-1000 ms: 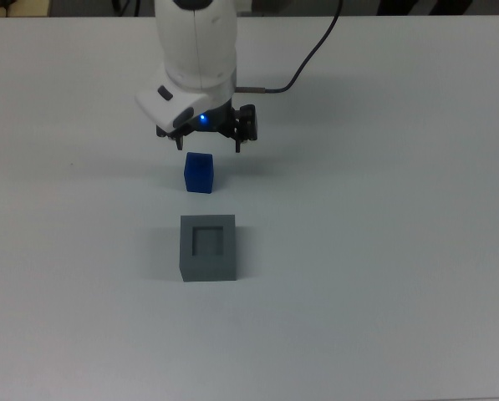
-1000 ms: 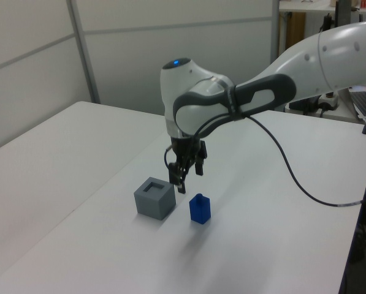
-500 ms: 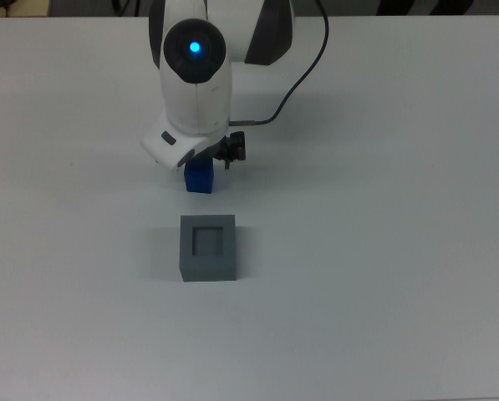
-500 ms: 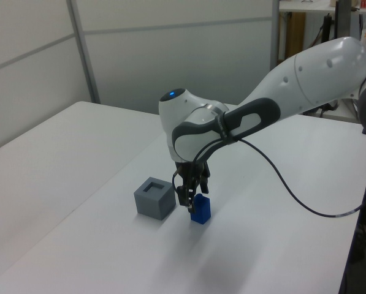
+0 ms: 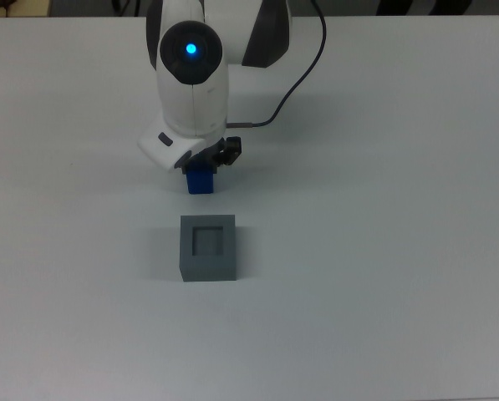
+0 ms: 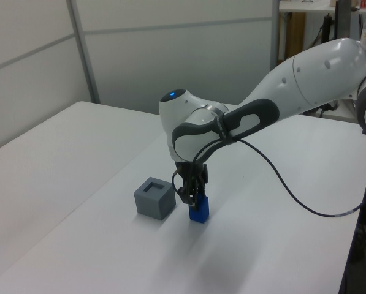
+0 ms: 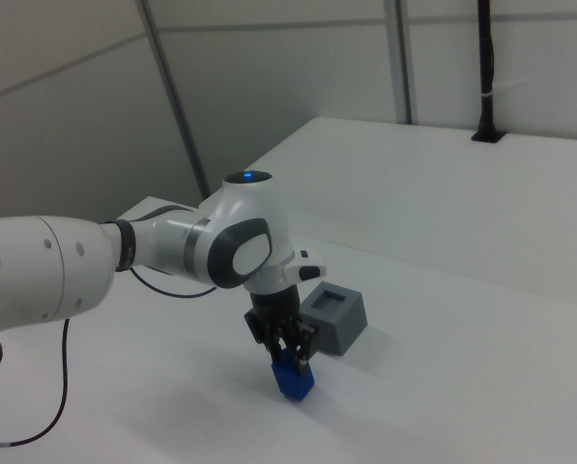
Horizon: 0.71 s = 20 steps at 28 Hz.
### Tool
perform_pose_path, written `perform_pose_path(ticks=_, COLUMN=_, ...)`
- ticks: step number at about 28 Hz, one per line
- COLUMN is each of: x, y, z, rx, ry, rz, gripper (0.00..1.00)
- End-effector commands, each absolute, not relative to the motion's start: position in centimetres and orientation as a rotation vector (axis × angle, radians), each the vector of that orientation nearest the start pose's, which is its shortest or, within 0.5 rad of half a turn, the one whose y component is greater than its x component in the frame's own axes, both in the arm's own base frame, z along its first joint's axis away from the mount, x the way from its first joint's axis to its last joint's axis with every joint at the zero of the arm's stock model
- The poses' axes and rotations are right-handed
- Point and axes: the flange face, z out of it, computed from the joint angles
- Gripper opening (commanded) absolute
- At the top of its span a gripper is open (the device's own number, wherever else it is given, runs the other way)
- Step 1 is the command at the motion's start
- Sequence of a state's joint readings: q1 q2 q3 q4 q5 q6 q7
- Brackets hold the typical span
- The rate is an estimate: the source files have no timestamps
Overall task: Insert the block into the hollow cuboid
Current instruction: 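Close the gripper on the blue block and lift it, then carry the blue block over the opening of the grey cube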
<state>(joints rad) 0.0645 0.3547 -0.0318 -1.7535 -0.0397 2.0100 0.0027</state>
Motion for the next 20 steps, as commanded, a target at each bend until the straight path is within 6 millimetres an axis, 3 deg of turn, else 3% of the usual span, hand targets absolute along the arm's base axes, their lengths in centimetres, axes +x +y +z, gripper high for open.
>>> perform_pose_path(ticks=1, x=64.0, y=1.8, z=40.7, rx=-3.155, ry=-0.078, rz=0.075, gripper=0.00)
perform_pose_path(ticks=3, x=65.2, y=1.9, z=43.6, rx=-3.157, ry=-0.086, rz=-0.017, gripper=0.00)
perform_pose_path(ticks=9, x=67.0, y=1.9, z=48.7, rx=-3.160, ry=-0.268, rz=-0.197, gripper=0.00)
perform_pose_path(ticks=14, x=69.1, y=2.0, z=50.0, rx=-3.153, ry=-0.310, rz=-0.345, gripper=0.00)
perform_pose_path(ticks=20, x=71.2, y=2.1, z=47.3, rx=-3.144, ry=-0.314, rz=-0.459, gripper=0.00)
